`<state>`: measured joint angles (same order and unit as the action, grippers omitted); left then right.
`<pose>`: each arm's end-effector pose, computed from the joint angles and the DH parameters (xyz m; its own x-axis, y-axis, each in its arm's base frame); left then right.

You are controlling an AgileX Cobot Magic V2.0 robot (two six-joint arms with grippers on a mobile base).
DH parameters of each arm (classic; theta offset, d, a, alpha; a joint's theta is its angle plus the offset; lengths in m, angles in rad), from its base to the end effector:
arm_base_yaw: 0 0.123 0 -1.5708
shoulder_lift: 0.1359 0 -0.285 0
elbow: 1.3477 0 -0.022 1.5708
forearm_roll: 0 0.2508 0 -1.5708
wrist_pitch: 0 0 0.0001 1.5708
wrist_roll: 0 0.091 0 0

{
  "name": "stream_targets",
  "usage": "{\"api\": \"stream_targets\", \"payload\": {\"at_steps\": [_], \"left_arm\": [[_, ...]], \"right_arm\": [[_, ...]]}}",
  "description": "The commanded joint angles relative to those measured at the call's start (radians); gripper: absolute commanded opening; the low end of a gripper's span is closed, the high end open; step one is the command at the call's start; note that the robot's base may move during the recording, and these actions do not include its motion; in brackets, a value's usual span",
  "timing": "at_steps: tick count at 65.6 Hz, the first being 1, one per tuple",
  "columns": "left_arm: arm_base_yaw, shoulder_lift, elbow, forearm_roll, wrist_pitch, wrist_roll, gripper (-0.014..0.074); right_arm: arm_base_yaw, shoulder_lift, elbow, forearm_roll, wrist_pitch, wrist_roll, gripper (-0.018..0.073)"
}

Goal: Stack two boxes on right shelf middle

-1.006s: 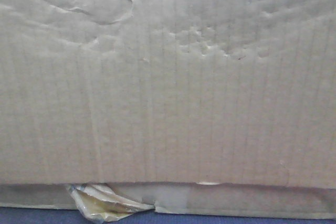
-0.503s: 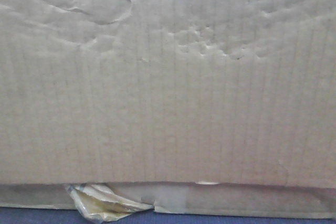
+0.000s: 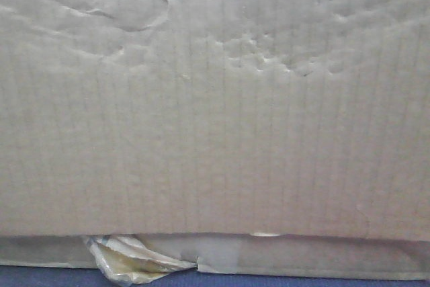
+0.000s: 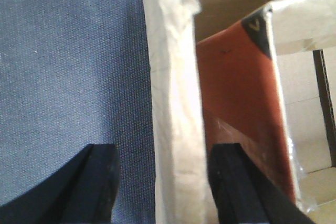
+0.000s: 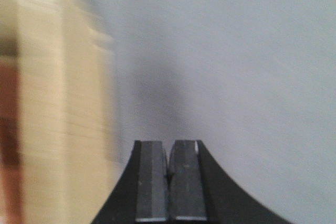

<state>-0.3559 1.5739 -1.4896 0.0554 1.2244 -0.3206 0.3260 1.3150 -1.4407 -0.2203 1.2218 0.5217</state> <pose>0.3028 -0.1075 0.3426 -0.9392 0.0325 -0.3417 0.0545 0.9970 -0.0551 0.2470 0.0638 0.4054 -0.8097 0.1712 -0.5614 0.1554 0.9849 0.0763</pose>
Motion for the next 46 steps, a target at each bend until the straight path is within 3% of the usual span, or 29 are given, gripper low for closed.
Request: {"api": "stream_targets", "payload": {"at_steps": [1,7,12,17,20,33,46], "left_arm": [[0.0,-0.001,0.002,0.0,-0.003,0.002,0.0298],[0.0,-0.001,0.002,0.0,-0.003,0.002,0.0298],[0.0,-0.001,0.002,0.0,-0.003,0.004,0.0298],[0.0,-0.001,0.002,0.003,-0.003,0.006,0.0298],[0.0,-0.001,0.002,0.003,-0.003,0.006,0.0298],[0.0,-0.001,0.002,0.003,-0.003,0.008,0.0298],[0.0,-0.001,0.002,0.003,-0.003,0.008,0.0298]], "right_arm": [[0.044,0.029,-0.048,-0.028,-0.001,0.022,-0.014],[0.057,0.052,-0.064,-0.023,-0.001,0.032,-0.0088],[0.057,0.069,-0.064,0.014,-0.001,0.032,0.0048],[0.062,0.082,-0.063,0.051,-0.001,0.032,0.0258],[0.069,0.091,-0.063,0.056,-0.001,0.032,0.0309],[0.117,0.142,-0.059,0.061,-0.001,0.038,0.0247],[0.123,0.202,-0.057,0.058,-0.001,0.038,0.0246]]}}
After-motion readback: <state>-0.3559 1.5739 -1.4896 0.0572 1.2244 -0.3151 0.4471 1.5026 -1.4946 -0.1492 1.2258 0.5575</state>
